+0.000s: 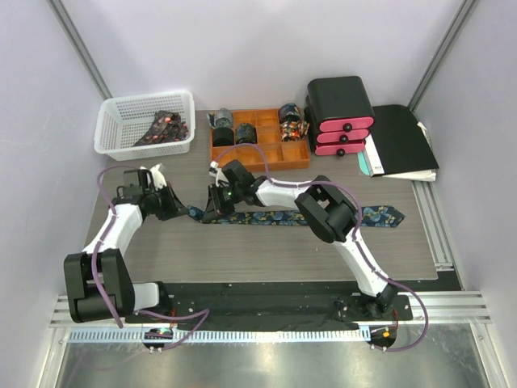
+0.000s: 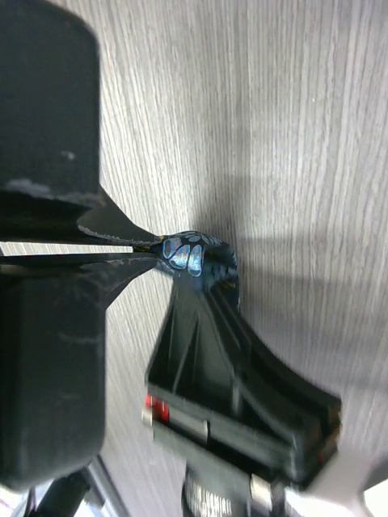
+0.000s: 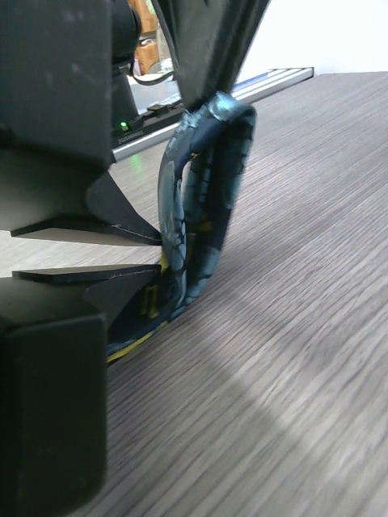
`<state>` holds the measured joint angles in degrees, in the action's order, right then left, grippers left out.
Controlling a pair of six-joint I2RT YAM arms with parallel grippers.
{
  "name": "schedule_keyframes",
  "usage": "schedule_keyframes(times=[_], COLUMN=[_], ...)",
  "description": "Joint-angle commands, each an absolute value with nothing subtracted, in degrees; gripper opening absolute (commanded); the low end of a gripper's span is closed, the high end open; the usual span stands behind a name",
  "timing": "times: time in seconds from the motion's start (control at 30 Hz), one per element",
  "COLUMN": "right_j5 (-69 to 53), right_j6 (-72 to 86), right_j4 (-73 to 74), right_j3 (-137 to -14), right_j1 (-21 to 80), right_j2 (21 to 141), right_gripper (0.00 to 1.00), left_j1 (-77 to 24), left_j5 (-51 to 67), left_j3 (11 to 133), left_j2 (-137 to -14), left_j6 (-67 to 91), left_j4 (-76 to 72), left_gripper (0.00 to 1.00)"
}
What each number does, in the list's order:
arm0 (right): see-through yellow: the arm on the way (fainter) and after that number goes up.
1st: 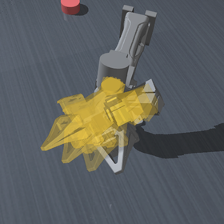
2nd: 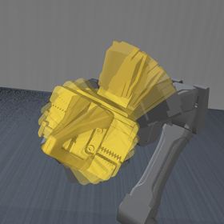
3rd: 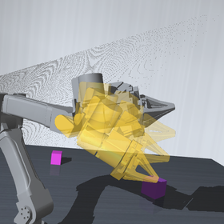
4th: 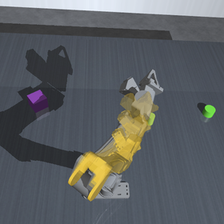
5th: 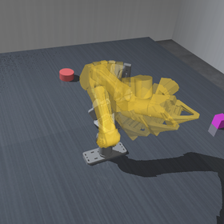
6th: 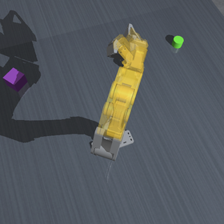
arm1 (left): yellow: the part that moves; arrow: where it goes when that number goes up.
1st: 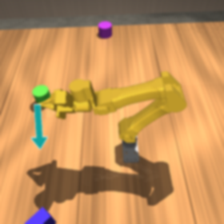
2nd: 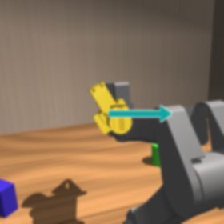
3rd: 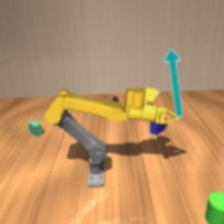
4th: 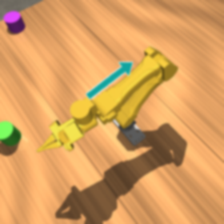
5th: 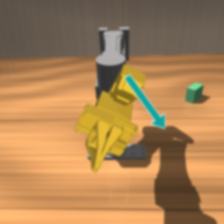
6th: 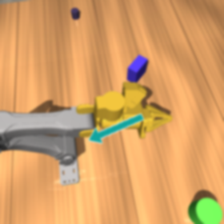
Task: Roll the ties
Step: Roll the tie at the center of the board.
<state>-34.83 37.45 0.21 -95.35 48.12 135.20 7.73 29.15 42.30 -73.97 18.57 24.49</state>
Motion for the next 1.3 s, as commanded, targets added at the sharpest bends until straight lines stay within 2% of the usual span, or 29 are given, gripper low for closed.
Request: schedule_keyframes(times=[0.0, 0.37, 0.7, 1.27], right_j5=[-36.3, -41.7, -41.6, -40.7], right_j6=[38.1, 45.4, 45.4, 44.7], right_j4=[1.3, -1.7, -0.6, 1.2], right_j3=[-93.7, -86.5, -88.4, -88.5], right_j1=[46.0, 41.7, 42.6, 42.5], right_j2=[128.2, 127.7, 132.1, 131.7], right_gripper=[0.21, 0.22, 0.2, 0.18], left_j1=[4.9, -4.4, -11.2, -20.2], left_j5=[23.3, 15.6, 8.4, 11.8], left_j3=[43.3, 44.6, 46.8, 45.0], left_j2=[-72.2, -72.8, -73.2, -80.1], left_j6=[17.4, 18.3, 21.4, 27.2], left_j4=[25.4, 24.3, 24.3, 14.3], left_gripper=[0.0, 0.0, 0.0, 0.0])
